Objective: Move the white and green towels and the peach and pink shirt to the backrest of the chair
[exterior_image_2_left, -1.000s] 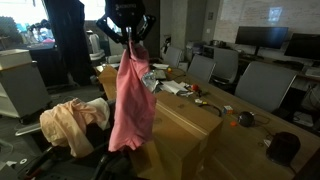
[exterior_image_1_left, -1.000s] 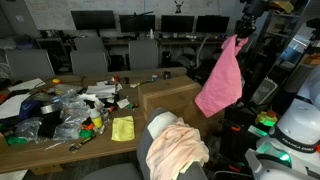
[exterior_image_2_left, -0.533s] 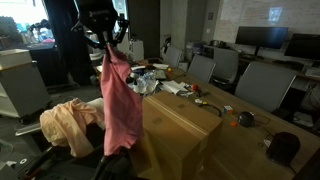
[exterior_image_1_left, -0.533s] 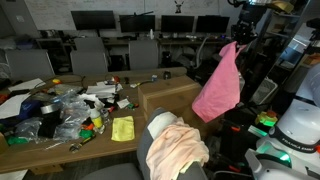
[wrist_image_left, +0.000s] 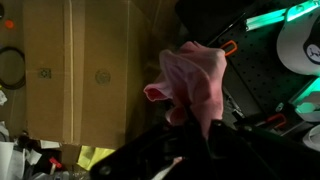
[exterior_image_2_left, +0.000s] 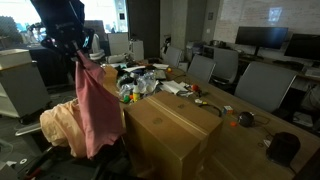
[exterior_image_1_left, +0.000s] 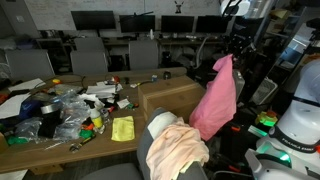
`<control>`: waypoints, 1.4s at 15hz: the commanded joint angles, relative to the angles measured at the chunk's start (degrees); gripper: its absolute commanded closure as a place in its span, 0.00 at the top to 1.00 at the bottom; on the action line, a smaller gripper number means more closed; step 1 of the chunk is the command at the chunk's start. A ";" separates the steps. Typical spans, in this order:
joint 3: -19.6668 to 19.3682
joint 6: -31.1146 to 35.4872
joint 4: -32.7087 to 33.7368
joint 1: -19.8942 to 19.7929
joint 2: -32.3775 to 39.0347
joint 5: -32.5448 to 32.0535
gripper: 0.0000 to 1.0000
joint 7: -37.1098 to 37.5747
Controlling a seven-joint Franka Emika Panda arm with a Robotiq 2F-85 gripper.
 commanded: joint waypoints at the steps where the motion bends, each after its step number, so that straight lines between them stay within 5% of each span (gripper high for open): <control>1: 4.53 -1.07 0.58 5.50 1.96 -0.70 0.01 5.38; 12: 11.07 -0.57 9.52 14.90 17.72 1.92 0.01 22.00; 21: 9.40 12.22 14.27 16.37 22.62 19.03 0.01 30.99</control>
